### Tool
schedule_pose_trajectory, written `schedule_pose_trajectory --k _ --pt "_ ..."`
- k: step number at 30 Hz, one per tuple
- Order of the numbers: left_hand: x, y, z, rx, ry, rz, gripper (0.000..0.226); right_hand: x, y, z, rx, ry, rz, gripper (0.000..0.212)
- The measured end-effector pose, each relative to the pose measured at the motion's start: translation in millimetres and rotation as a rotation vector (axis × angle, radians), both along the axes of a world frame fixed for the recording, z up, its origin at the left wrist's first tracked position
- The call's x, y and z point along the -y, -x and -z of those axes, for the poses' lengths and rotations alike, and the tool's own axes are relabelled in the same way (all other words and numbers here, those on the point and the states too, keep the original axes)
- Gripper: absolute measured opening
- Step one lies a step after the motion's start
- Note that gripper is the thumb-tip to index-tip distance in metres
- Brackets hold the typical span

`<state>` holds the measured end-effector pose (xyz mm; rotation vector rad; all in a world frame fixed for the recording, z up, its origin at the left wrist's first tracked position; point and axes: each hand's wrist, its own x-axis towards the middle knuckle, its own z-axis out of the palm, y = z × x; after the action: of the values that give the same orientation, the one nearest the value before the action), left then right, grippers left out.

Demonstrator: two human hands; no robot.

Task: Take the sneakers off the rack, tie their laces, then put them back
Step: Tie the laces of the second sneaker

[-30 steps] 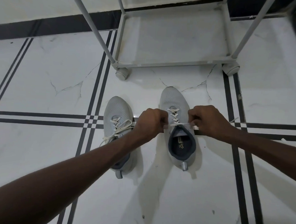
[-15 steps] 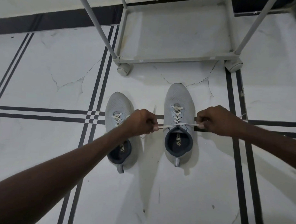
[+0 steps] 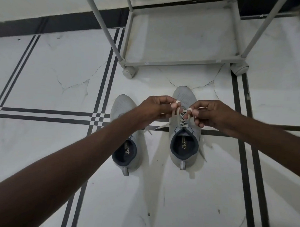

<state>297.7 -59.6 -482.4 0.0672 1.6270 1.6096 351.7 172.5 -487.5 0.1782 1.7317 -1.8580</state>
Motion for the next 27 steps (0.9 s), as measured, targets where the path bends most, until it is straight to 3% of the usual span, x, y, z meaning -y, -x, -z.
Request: schedule_pose_trajectory --k 7,12,16,20,24,27 --pt "-24.8 -6.2 19.6 -0.009 0.177 -0.230 0.022 14.2 -1.1 -2.8 -0.210 -0.267 0.100 0.012" --pt "-29.4 -4.0 30.9 0.070 0.157 -0.114 0.029 24.2 0.3 -7.0 -0.298 -0.394 0.073 0.022" --pt "-29.0 -3.0 32.2 0.126 0.095 -0.164 0.030 25.0 -0.4 -5.9 -0.315 -0.447 0.015 0.030" --pt "-30.0 -2.9 33.1 0.161 0.069 -0.141 0.022 26.5 -0.1 -2.5 -0.326 -0.461 -0.006 0.032" --pt "-28.4 -4.3 26.6 0.318 -0.030 -0.095 0.015 23.4 3.5 2.7 -0.305 -0.403 0.004 0.028" --pt "-30.3 -6.5 27.5 0.280 0.026 -0.040 0.015 22.9 3.5 8.6 -0.242 -0.329 -0.001 0.024"
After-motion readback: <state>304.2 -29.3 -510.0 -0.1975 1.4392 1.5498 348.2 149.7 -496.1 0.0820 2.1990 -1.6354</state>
